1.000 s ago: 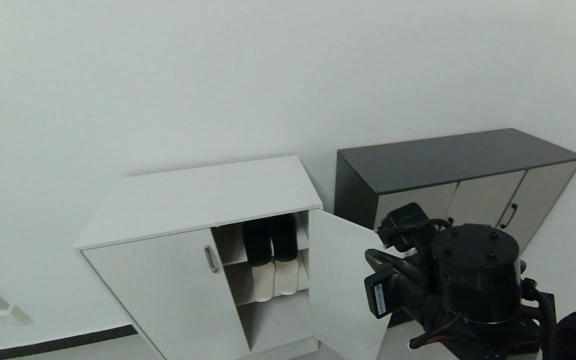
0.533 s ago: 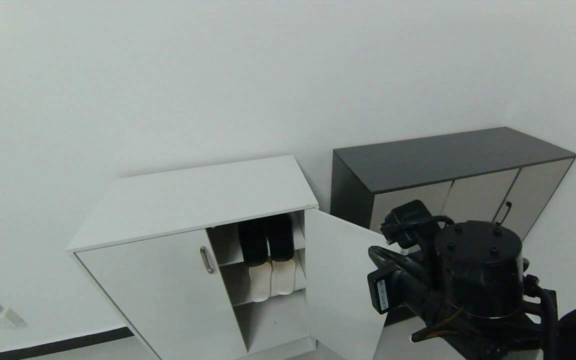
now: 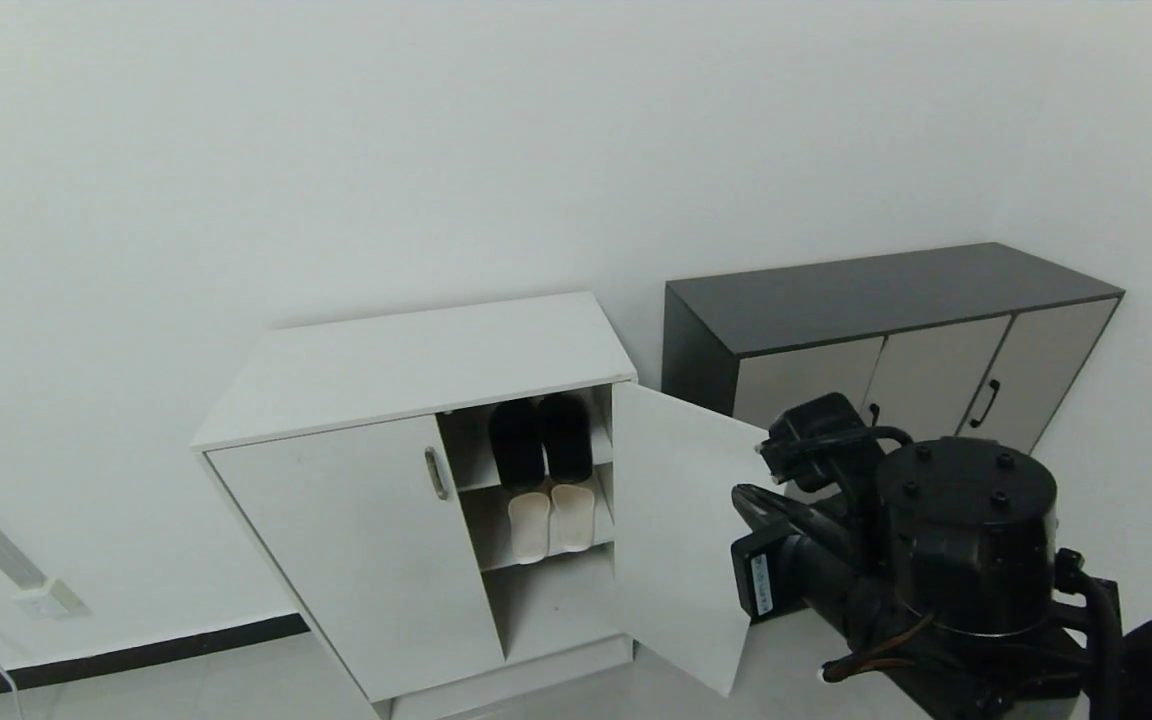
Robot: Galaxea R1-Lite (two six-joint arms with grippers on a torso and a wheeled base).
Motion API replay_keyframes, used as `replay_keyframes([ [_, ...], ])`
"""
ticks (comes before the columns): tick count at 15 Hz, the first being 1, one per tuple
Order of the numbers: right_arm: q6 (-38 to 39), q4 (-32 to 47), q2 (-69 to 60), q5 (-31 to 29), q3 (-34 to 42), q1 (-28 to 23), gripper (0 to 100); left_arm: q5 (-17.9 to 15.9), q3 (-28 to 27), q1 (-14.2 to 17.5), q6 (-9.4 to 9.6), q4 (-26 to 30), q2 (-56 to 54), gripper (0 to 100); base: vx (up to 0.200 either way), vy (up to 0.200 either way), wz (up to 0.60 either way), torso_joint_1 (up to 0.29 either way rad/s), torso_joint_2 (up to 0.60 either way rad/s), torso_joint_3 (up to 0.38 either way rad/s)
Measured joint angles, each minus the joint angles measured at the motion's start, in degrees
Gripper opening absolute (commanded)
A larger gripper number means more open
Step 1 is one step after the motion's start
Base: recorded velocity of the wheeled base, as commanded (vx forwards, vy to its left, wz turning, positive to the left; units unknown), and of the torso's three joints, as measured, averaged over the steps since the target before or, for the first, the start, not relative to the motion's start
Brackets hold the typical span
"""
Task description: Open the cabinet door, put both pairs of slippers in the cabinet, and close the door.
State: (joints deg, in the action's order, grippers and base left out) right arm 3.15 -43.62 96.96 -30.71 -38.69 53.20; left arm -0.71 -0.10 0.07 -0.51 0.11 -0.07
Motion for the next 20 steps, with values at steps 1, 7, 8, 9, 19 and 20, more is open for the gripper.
replay_keyframes([
  [1, -0.33, -0.59, 0.15, 0.24, -0.48, -1.13, 0, 0.02, 0.0, 0.0, 0.0, -0.04, 0.0, 0, 0.0, 0.0, 0.0, 0.0, 0.0, 0.0],
  [7, 1.23, 7.11, 6.38, 4.66, -14.2, -14.84, 0, 0.02, 0.0, 0.0, 0.0, -0.06, 0.0, 0, 0.0, 0.0, 0.0, 0.0, 0.0, 0.0],
  [8, 2.66, 8.86, 8.27, 6.19, -17.55, -16.91, 0, 0.0, 0.0, -0.05, 0.0, -0.06, 0.0, 0, 0.0, 0.0, 0.0, 0.0, 0.0, 0.0],
  [9, 4.07, 10.75, 10.42, 7.83, -20.98, -19.03, 0, 0.02, 0.0, -0.02, 0.0, -0.06, 0.0, 0, 0.0, 0.0, 0.0, 0.0, 0.0, 0.0],
  [19, 6.68, 13.1, 28.94, 11.61, -36.25, -29.37, 0, 0.0, 0.0, 0.0, -0.06, -0.04, 0.0, 0, 0.0, 0.0, 0.0, 0.0, 0.0, 0.0],
  [20, 6.75, 13.1, 30.1, 11.63, -36.74, -29.88, 0, 0.02, 0.0, 0.0, -0.06, -0.04, 0.0, 0, 0.0, 0.0, 0.0, 0.0, 0.0, 0.0],
])
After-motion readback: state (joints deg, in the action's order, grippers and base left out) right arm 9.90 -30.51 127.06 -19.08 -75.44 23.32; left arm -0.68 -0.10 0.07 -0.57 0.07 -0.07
